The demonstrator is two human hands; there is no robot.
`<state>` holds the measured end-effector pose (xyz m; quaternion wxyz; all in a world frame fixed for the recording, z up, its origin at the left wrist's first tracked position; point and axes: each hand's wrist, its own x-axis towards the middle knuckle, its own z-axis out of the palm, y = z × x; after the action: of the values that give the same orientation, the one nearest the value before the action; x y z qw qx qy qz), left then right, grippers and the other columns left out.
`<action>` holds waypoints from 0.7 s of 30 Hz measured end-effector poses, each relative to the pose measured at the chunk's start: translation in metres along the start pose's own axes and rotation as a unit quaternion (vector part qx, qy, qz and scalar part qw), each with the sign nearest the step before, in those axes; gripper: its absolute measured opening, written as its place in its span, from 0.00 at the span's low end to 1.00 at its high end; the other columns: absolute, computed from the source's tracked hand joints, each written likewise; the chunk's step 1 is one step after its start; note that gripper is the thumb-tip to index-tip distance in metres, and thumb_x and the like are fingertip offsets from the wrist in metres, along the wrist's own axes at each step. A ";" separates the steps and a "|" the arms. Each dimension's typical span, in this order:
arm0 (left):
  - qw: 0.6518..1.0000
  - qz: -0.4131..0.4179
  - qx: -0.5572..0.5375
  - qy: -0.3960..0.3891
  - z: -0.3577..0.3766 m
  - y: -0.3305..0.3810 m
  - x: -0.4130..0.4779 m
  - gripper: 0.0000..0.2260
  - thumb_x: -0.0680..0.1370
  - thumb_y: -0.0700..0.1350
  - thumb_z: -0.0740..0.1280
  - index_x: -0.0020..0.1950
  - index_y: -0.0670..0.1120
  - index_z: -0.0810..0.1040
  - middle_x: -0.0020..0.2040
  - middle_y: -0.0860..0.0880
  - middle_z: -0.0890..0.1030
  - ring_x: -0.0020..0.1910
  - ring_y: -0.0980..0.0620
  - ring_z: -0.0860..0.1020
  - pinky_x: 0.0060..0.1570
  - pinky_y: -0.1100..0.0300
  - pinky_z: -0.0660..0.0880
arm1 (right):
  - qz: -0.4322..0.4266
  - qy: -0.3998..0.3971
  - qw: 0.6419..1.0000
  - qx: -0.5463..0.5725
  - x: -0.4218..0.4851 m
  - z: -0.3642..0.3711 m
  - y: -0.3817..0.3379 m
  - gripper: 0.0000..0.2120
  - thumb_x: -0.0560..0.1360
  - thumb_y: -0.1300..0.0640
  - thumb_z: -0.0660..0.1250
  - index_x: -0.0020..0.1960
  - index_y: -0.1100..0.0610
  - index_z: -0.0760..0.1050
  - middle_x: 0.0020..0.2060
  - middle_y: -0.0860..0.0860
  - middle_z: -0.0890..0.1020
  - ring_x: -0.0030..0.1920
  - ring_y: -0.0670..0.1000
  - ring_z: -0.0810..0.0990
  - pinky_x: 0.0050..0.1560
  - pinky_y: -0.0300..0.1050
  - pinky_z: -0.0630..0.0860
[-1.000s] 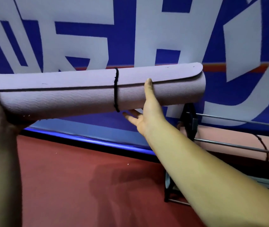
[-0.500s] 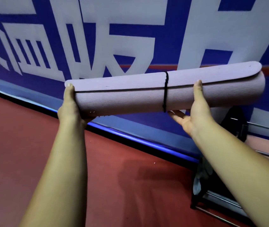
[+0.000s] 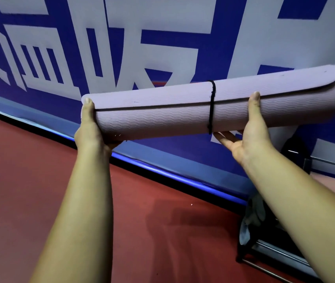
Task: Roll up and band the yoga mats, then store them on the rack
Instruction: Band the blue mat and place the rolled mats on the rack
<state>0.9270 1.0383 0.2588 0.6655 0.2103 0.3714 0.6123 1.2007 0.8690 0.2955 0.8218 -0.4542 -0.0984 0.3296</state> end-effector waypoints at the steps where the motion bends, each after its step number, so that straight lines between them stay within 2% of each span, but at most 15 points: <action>1: 1.000 -0.001 -0.006 -0.007 0.003 -0.001 -0.001 0.35 0.64 0.69 0.81 0.62 0.49 0.81 0.60 0.43 0.85 0.53 0.36 0.86 0.42 0.31 0.83 | -0.006 -0.001 1.000 -0.003 0.000 0.002 -0.007 0.42 0.63 0.28 0.81 0.71 0.46 0.75 0.63 0.52 0.82 0.51 0.63 0.88 0.50 0.67 0.85; 4: 0.999 -0.013 -0.004 -0.038 0.016 -0.012 -0.007 0.38 0.63 0.71 0.80 0.65 0.49 0.80 0.62 0.42 0.84 0.55 0.36 0.86 0.43 0.31 0.84 | -0.024 0.011 1.000 -0.014 -0.001 -0.001 -0.029 0.38 0.66 0.28 0.78 0.69 0.45 0.75 0.61 0.52 0.83 0.52 0.62 0.87 0.49 0.65 0.86; 8: 0.997 -0.029 0.006 -0.076 0.048 -0.033 -0.024 0.31 0.68 0.68 0.79 0.60 0.48 0.80 0.61 0.42 0.84 0.53 0.35 0.86 0.43 0.31 0.84 | -0.049 0.054 0.997 -0.021 0.000 -0.023 -0.060 0.38 0.70 0.25 0.74 0.72 0.44 0.72 0.61 0.49 0.82 0.55 0.58 0.85 0.53 0.65 0.84; 13: 0.988 -0.055 0.011 -0.143 0.108 -0.070 -0.054 0.35 0.65 0.69 0.81 0.63 0.50 0.81 0.60 0.44 0.86 0.54 0.37 0.87 0.45 0.29 0.83 | -0.106 0.083 0.990 0.043 0.002 -0.072 -0.119 0.33 0.72 0.30 0.75 0.70 0.46 0.74 0.60 0.51 0.84 0.57 0.58 0.86 0.50 0.68 0.85; 18: 0.973 -0.091 0.051 -0.208 0.171 -0.120 -0.103 0.29 0.70 0.70 0.77 0.62 0.53 0.81 0.60 0.47 0.86 0.55 0.40 0.86 0.47 0.32 0.84 | -0.142 0.138 0.979 0.043 0.005 -0.142 -0.178 0.38 0.70 0.28 0.75 0.73 0.46 0.73 0.60 0.53 0.85 0.56 0.61 0.86 0.48 0.69 0.85; 21: 0.964 -0.100 0.057 -0.242 0.203 -0.145 -0.134 0.27 0.70 0.68 0.77 0.61 0.53 0.81 0.59 0.47 0.87 0.54 0.40 0.87 0.48 0.33 0.84 | -0.149 0.159 0.975 0.046 0.007 -0.184 -0.208 0.37 0.71 0.27 0.73 0.72 0.46 0.73 0.60 0.53 0.84 0.56 0.60 0.86 0.49 0.69 0.85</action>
<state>1.1785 0.9200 0.3126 0.7801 0.3514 0.2531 0.4515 1.3847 0.6710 0.3587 0.8868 -0.4429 -0.0180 0.1309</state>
